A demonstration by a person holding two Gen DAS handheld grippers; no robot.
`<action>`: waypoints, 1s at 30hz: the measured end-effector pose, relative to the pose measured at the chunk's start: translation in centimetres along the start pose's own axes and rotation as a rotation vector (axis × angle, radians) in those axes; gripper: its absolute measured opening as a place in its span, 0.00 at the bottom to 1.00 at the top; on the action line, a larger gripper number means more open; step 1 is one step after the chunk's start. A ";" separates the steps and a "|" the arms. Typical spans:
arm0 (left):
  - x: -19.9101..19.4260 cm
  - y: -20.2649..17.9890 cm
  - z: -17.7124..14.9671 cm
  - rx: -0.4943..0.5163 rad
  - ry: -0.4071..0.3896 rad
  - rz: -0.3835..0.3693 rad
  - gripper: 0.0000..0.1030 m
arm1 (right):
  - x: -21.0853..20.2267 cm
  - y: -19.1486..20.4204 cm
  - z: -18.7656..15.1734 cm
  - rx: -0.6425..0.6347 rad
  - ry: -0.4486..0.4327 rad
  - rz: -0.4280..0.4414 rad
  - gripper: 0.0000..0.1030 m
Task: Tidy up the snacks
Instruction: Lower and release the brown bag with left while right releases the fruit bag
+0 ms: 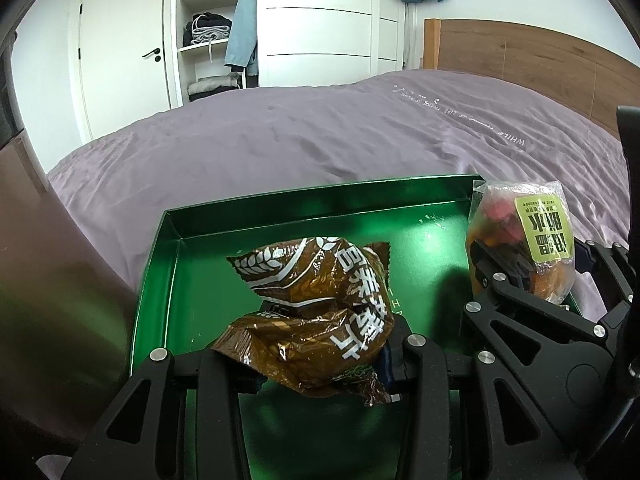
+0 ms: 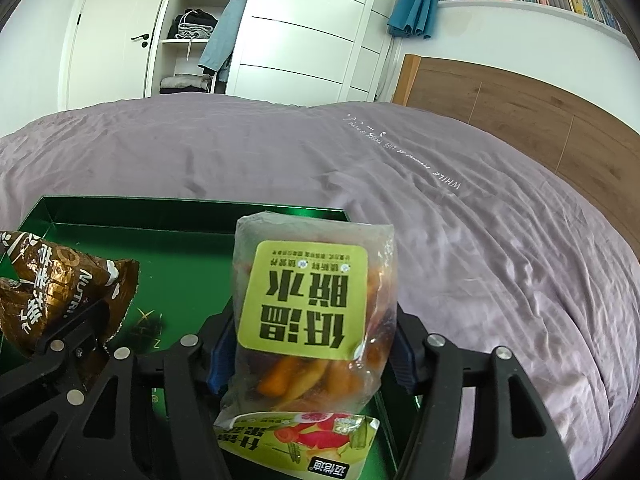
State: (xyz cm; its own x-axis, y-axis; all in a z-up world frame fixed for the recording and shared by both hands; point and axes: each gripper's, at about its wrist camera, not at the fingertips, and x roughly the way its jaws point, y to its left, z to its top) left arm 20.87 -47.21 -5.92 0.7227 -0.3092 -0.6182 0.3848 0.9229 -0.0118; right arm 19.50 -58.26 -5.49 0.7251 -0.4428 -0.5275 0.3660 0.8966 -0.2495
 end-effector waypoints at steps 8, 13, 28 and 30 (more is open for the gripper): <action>-0.5 0.5 0.1 -0.032 -0.021 0.000 0.38 | -0.5 -0.8 0.1 0.047 -0.025 0.034 1.00; -0.8 0.5 0.3 -0.033 -0.033 0.013 0.40 | -0.5 -1.0 0.2 0.058 -0.031 0.049 1.00; -4.2 0.2 1.5 0.003 -0.107 0.065 0.66 | -5.2 -4.3 1.8 0.130 -0.102 0.000 1.00; -5.0 -0.4 1.7 0.032 -0.115 0.068 0.71 | -6.2 -4.6 1.9 0.144 -0.096 0.006 1.00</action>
State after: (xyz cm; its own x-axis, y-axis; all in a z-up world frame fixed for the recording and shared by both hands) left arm 18.11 -46.49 -1.49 0.8081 -0.2721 -0.5225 0.3495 0.9354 0.0534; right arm 14.44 -59.69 0.48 0.7772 -0.4429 -0.4470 0.4366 0.8911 -0.1237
